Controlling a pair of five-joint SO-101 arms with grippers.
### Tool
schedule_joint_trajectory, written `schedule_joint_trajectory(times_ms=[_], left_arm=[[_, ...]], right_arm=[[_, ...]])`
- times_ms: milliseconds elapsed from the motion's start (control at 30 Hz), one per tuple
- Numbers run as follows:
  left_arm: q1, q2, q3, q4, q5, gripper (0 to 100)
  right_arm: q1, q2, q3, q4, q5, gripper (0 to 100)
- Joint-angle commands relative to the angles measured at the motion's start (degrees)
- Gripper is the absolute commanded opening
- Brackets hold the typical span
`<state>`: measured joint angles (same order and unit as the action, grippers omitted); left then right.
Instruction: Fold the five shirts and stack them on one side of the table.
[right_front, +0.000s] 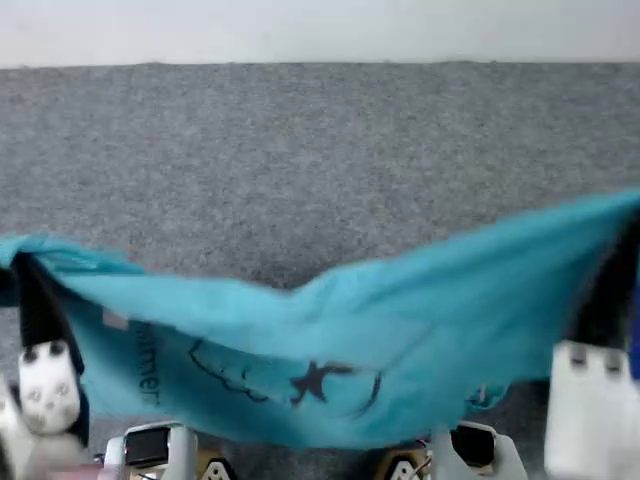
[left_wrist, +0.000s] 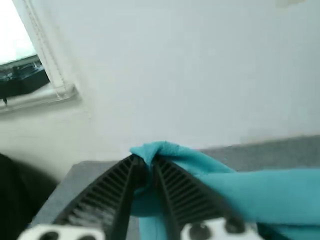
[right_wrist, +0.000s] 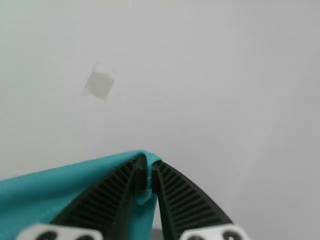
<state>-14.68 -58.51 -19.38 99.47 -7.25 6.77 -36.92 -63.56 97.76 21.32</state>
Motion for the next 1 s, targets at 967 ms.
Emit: schedule_joint_trajectory(times_ms=[967], left_arm=[[3.16,101.01,-18.59,-37.98,4.22,1]], right_arm=[[-14.99,51.47,35.08,-41.71,-0.44,1.1]])
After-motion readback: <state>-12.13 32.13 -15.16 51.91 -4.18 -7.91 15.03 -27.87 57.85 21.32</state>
